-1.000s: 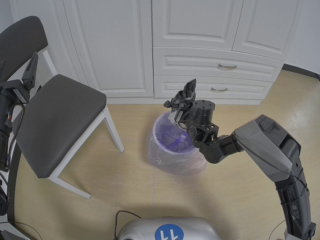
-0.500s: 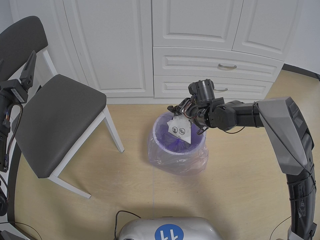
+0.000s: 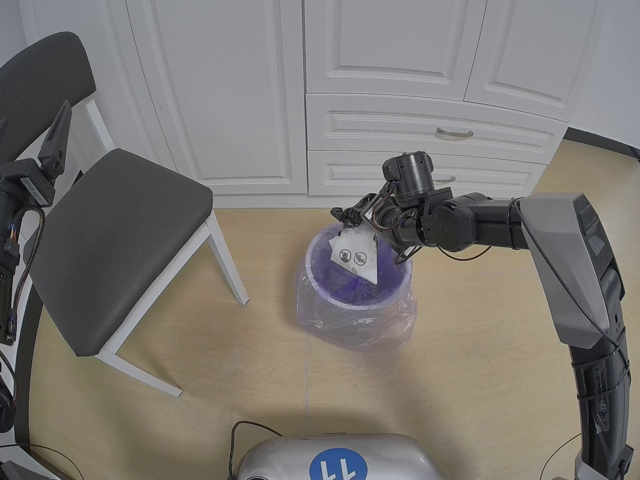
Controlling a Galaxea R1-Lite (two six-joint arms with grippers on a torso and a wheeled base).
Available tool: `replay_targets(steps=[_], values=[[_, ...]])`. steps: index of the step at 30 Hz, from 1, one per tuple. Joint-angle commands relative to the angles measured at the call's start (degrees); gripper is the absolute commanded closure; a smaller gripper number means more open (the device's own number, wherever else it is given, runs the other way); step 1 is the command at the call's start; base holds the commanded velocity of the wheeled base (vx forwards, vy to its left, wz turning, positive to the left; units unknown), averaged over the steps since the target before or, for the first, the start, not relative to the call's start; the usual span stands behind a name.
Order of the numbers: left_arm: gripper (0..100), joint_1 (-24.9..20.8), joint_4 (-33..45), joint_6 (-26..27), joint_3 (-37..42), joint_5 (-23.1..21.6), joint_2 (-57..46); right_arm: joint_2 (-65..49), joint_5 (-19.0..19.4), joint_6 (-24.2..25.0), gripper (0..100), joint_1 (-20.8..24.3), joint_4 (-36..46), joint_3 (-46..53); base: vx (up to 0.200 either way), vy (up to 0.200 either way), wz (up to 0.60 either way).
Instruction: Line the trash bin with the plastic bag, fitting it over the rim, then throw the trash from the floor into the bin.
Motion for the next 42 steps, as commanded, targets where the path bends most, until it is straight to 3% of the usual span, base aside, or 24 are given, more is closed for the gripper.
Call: replay_targets(steps=[1, 7, 15, 17, 22, 26, 28, 29, 32, 42], values=[[0, 0.0, 0.0, 0.0, 0.0, 0.0, 0.2, 3.0, 0.2, -0.6, 100, -0.4, -0.4, 0.0, 0.0, 0.0, 0.0], [0, 0.0, 0.0, 0.1, 0.1, -0.1, 0.2, 7.0, -0.7, -0.6, 100, -0.7, -6.4, 0.0, 0.0, 0.0, 0.0], [0, -0.1, 0.0, 0.0, 0.2, 0.0, 0.8, 9.5, -1.1, -1.2, 100, -2.0, -21.5, 3.4, 0.0, 0.0, 0.0], [0, -0.1, 0.0, 0.0, 0.2, -0.1, 0.7, 10.8, -1.0, -3.6, 100, -2.2, -26.9, 5.7, 0.0, 0.0, 0.0], [0, -0.1, 0.0, 0.1, 0.2, -0.1, 0.5, 11.0, -0.7, -7.5, 100, -2.5, -31.2, 10.1, 0.0, 0.0, 0.0], [0, -0.1, 0.0, 0.0, 0.2, -0.1, 0.6, 10.6, 1.9, -11.6, 100, -2.6, -42.3, 18.8, 0.0, 0.0, 0.0], [0, -0.1, 0.0, 0.0, 0.3, -0.1, 0.6, 10.6, 2.2, -11.7, 100, -2.6, -42.9, 19.0, 0.0, 0.0, 0.0], [0, -0.1, 0.0, 0.0, 0.3, -0.1, 0.7, 11.8, 4.9, -14.9, 100, -3.0, -54.0, 23.5, 0.0, 0.0, 0.0], [0, -0.1, 0.0, 0.0, 0.3, -0.1, 0.8, 13.2, 5.9, -16.7, 100, -3.3, -61.3, 25.6, 0.0, 0.0, 0.0], [0, -0.2, 0.0, -0.1, 0.7, -0.1, 1.0, 14.9, 6.0, -18.0, 100, -3.3, -62.4, 25.2, 0.0, 0.0, 0.0]])
